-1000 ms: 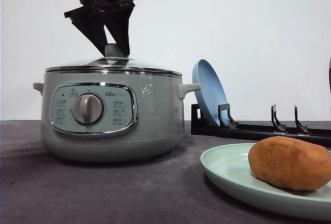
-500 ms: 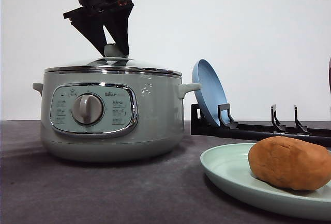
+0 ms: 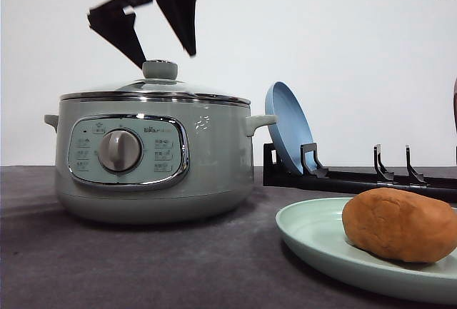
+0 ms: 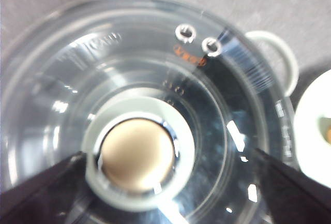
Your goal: Transfer potato from steamer to green plate
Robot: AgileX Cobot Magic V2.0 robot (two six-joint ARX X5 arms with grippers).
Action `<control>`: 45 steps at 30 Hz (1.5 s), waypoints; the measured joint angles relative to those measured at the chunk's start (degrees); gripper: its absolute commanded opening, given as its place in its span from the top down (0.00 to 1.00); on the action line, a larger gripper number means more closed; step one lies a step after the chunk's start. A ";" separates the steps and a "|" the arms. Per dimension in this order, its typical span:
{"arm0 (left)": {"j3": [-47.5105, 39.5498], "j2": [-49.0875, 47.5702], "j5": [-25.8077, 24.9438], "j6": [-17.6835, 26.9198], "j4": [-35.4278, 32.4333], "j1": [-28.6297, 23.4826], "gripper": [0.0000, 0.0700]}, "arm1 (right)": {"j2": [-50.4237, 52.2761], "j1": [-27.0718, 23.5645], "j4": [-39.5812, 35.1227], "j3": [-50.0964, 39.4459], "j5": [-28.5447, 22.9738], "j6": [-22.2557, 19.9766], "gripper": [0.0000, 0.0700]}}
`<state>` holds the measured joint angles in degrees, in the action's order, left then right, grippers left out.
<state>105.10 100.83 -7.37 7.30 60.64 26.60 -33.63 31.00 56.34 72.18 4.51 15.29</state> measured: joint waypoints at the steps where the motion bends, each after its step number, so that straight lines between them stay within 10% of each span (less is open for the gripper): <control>1: 0.00 -1.10 0.01 -0.13 0.07 -0.01 0.01 | 0.00 0.00 0.00 0.00 0.00 0.00 0.00; 16: -1.85 -23.52 -3.50 -1.34 7.79 0.00 0.04 | 0.00 0.00 1.46 0.00 -0.02 -0.22 0.00; 31: -44.43 -60.07 -4.88 -8.41 -13.37 0.16 0.04 | 0.02 0.00 5.04 -1.40 -0.02 -3.90 0.01; 42: -47.43 -66.53 -4.88 -11.17 -12.85 0.16 0.04 | -0.11 0.00 2.00 -7.96 0.00 -4.77 0.01; 44: -47.43 -66.53 -4.88 -11.25 -12.85 0.16 0.11 | -0.11 0.00 1.55 -7.96 0.00 -4.79 0.09; 45: -47.43 -66.53 -4.88 -11.26 -12.85 0.16 0.34 | -0.10 0.00 1.53 -7.96 0.05 -4.78 0.34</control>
<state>57.67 34.30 -12.25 -3.96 47.79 26.76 -33.73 31.00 57.87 64.23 4.57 10.51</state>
